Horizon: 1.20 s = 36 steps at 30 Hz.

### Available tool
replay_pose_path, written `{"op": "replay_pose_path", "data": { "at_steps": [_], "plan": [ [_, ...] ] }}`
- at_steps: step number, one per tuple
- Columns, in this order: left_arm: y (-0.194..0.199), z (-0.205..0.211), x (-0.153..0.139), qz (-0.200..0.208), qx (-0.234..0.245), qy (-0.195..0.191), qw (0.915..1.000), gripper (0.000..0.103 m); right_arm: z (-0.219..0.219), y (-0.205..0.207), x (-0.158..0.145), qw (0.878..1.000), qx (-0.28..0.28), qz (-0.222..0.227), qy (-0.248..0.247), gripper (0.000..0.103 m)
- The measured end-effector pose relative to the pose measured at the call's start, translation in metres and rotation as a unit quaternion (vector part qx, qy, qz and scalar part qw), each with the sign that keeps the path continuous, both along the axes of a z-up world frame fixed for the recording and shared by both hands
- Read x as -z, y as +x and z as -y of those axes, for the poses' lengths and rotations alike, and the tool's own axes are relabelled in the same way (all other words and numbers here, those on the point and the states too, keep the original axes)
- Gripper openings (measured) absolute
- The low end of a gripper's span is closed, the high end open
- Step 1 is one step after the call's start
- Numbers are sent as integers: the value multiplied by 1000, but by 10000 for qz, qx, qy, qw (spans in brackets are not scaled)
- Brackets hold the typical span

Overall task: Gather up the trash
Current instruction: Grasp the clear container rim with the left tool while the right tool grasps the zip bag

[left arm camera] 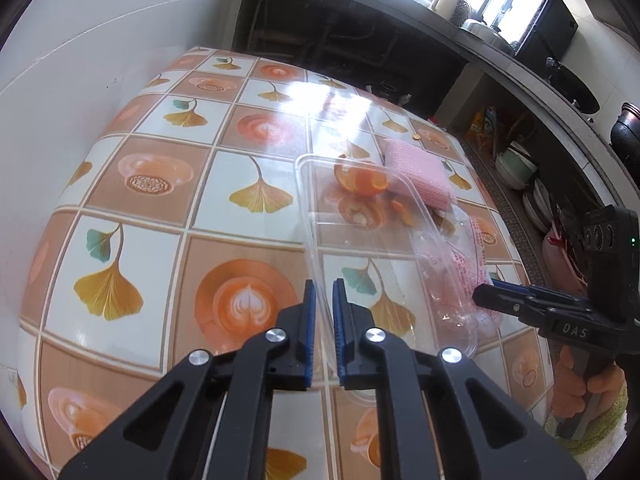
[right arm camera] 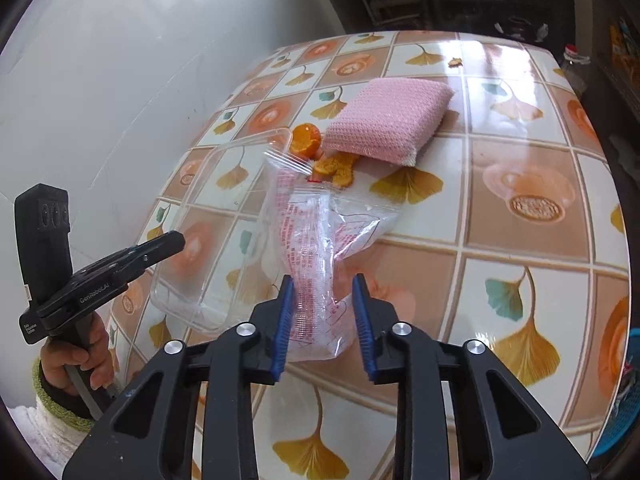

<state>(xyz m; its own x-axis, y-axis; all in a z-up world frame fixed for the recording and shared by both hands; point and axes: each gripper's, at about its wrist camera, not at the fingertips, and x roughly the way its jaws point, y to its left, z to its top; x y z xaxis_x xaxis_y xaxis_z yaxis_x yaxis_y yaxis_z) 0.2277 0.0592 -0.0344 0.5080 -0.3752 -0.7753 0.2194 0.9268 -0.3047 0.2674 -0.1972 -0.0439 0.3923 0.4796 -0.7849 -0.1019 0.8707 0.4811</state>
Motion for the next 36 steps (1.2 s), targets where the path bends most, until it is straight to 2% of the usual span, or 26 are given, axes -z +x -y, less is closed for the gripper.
{"op": "replay_pose_path", "data": {
  "at_steps": [7,12,16,19,21,22,24,27,33,36],
  "plan": [
    [-44,-10,-8,10,83,-138,9999,4,11,-50,-9,9999,83,-51,-112,23],
    [-77,-19,-5,-167,143,-259,9994,4,19,-94,-17,9996,101,-143,-215,23],
    [-96,-21,-2,-356,246,-381,9983,5,17,-112,-15,9990,65,-277,-355,24],
    [-102,-20,-2,-399,296,-448,9978,5,16,-121,-16,9988,85,-294,-387,29],
    [-103,-19,-3,-395,338,-443,9977,9,16,-122,-18,9989,124,-260,-380,39],
    [-103,-17,-4,-392,377,-421,9976,15,15,-122,-20,9988,167,-222,-392,42],
    [-101,-14,-5,-328,418,-332,9980,21,16,-123,-24,9989,209,-163,-399,50],
    [-93,-8,-5,-206,439,-113,9988,21,17,-123,-27,9988,268,-107,-386,61],
    [-81,6,6,-28,498,520,9974,21,3,-114,-23,9977,248,-119,-626,69],
    [-80,10,10,2,551,644,9964,21,-2,-110,-19,9967,193,-126,-779,72]
  ]
}}
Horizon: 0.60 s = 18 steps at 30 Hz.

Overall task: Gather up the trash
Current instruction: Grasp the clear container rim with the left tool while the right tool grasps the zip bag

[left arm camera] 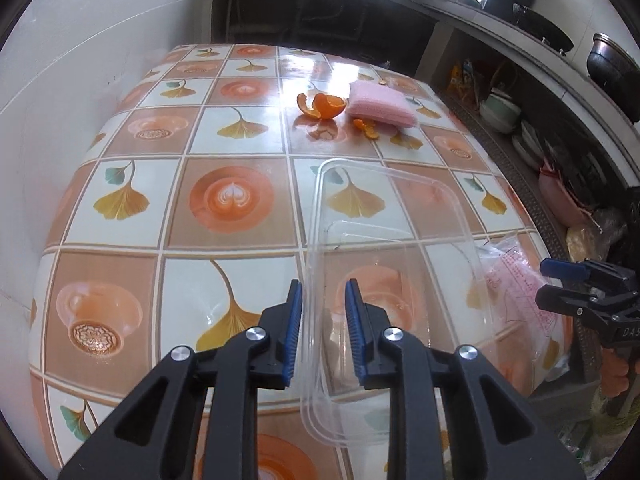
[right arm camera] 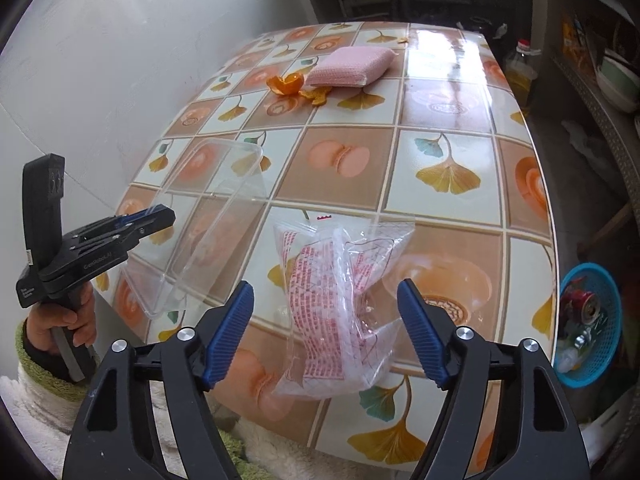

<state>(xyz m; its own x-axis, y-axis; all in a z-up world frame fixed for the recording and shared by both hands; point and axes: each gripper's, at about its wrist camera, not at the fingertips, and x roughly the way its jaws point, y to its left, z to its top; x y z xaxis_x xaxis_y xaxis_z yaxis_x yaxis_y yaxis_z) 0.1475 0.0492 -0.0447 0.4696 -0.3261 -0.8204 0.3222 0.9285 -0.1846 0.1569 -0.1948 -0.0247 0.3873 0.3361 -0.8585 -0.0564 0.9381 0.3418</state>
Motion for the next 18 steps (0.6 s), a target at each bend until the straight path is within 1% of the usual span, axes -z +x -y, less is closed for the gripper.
{"op": "replay_pose_path", "data": {
  "at_steps": [3,5,7,13,16,18],
  "plan": [
    [0,4,2,86,23,125,9999,19,-6,4,6,9999,-42,-85,-121,72],
    [-1,6,2,160,32,200,9997,15,-9,6,10,9997,-68,-136,-199,72],
    [-1,6,1,177,39,207,9996,7,-12,7,13,9994,-87,-183,-264,72],
    [-3,7,-1,294,52,211,9993,6,-16,9,18,9987,-112,-291,-392,72],
    [-5,7,-3,346,34,210,9992,5,-18,9,20,9985,-119,-338,-424,69],
    [-5,8,-4,393,8,211,9990,5,-18,9,22,9984,-123,-383,-402,63]
  ]
}}
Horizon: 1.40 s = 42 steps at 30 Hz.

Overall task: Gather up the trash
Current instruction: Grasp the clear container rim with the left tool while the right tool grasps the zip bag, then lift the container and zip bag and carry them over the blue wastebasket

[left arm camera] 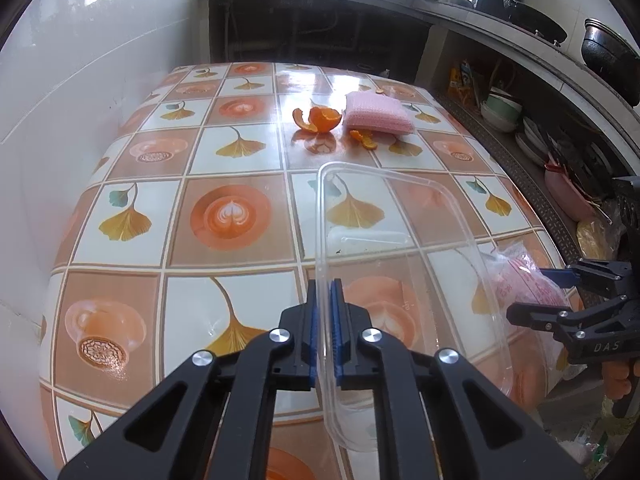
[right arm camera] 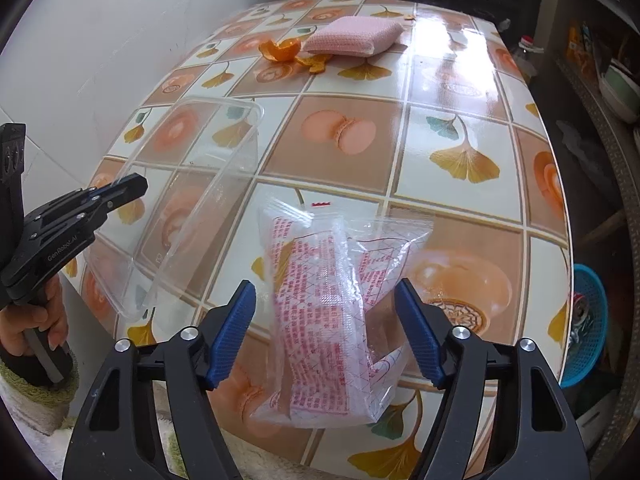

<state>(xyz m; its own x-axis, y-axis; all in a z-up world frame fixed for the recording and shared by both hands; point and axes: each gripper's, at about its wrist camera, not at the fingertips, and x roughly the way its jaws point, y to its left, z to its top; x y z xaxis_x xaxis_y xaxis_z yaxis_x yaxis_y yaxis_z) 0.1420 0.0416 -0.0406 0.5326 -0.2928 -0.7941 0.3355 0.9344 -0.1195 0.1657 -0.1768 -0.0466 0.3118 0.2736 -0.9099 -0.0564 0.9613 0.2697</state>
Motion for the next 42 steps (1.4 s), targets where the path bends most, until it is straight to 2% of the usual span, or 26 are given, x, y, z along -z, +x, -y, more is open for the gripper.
{"op": "replay_pose_path", "data": {
  "at_steps": [4,9,15,27,42],
  "plan": [
    [-1,0,-3,56,-29,-31,10000,4,-1,-1,0,10000,-11,-18,-55,55],
    [-2,0,-7,126,-52,-57,9999,4,2,-1,-1,10000,24,-37,-12,38],
    [-5,-1,-12,226,-64,-45,9997,3,5,-4,-4,9999,93,-2,96,31],
    [-6,-13,-15,298,-123,-348,9989,3,12,-7,-13,9992,372,111,106,25],
    [-8,-23,-25,423,-249,-437,9978,3,30,-21,-30,9963,714,410,252,23]
  ]
}}
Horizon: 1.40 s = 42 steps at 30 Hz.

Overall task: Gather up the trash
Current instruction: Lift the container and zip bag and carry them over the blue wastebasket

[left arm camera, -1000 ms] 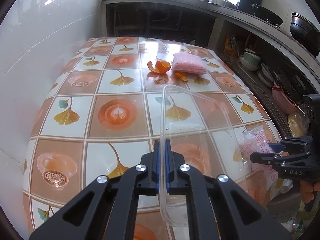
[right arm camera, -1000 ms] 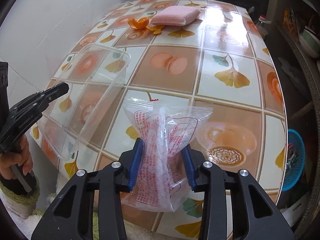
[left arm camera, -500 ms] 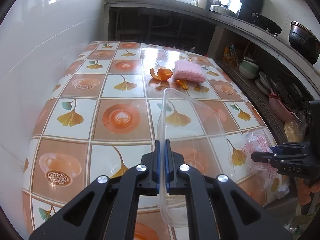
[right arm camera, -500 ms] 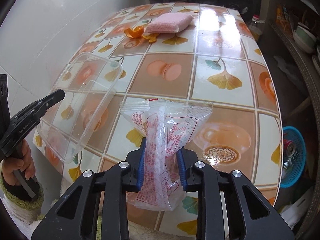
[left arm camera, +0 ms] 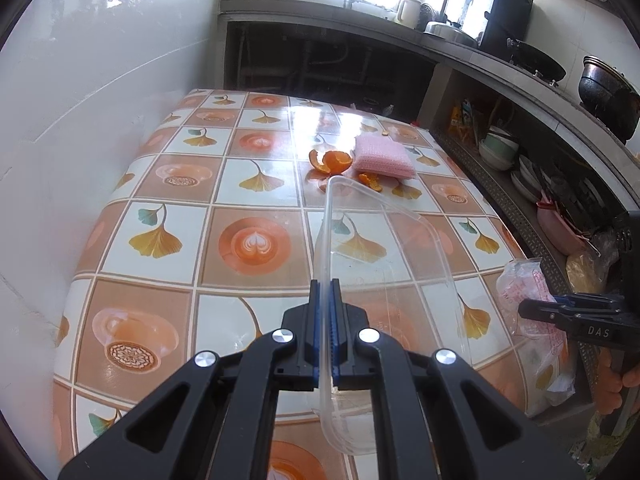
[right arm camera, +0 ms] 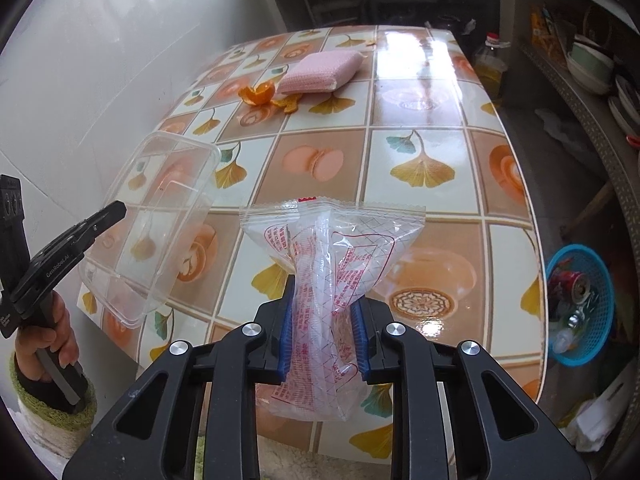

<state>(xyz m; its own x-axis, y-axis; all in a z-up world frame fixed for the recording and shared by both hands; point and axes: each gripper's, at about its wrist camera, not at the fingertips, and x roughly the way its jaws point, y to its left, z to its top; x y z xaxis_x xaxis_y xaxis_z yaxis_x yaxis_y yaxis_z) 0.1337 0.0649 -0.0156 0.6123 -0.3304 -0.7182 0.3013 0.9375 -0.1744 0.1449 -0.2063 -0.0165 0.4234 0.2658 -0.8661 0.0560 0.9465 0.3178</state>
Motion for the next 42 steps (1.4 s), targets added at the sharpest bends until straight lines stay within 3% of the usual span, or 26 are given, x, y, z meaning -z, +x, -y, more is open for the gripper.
{"op": "replay_pose_path", "data": {
  "at_steps": [42],
  "plan": [
    [-14,17,-24,267,146,27,9995,3,36,-29,-17,9978,449,357,344,23]
  ]
}}
